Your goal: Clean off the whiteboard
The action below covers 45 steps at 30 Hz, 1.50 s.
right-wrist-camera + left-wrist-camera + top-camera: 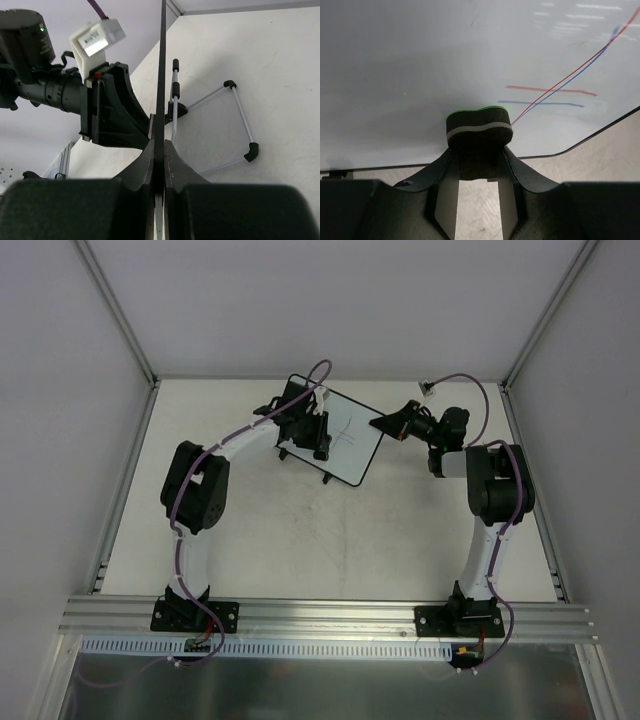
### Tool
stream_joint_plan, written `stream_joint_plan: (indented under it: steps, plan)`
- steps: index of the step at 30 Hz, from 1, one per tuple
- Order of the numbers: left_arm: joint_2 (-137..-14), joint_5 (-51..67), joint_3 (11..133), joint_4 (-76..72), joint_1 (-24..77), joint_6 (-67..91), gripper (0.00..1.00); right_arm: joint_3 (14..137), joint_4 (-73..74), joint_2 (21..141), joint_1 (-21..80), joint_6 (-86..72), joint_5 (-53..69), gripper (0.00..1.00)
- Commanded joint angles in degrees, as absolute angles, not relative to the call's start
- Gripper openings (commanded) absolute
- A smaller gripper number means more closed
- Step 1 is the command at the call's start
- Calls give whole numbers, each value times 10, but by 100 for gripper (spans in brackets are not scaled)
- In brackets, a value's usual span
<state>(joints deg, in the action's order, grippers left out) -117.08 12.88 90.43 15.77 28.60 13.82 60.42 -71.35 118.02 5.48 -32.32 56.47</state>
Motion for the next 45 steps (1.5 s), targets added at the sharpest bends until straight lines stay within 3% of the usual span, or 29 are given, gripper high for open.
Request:
stream_joint_plan:
  steps: [1, 15, 31, 45]
  plan:
    - [-1193, 133, 974, 130, 294, 130, 0, 625, -814, 1150, 79, -349, 654, 0]
    - [-1281, 113, 1153, 196, 295, 134, 0, 623, -818, 1150, 80, -351, 655, 0]
    - [-1232, 93, 989, 195, 328, 155, 0, 624, -820, 1150, 79, -351, 654, 0]
    - [-1208, 109, 795, 71, 331, 188, 0, 622, -822, 1146, 78, -353, 655, 0]
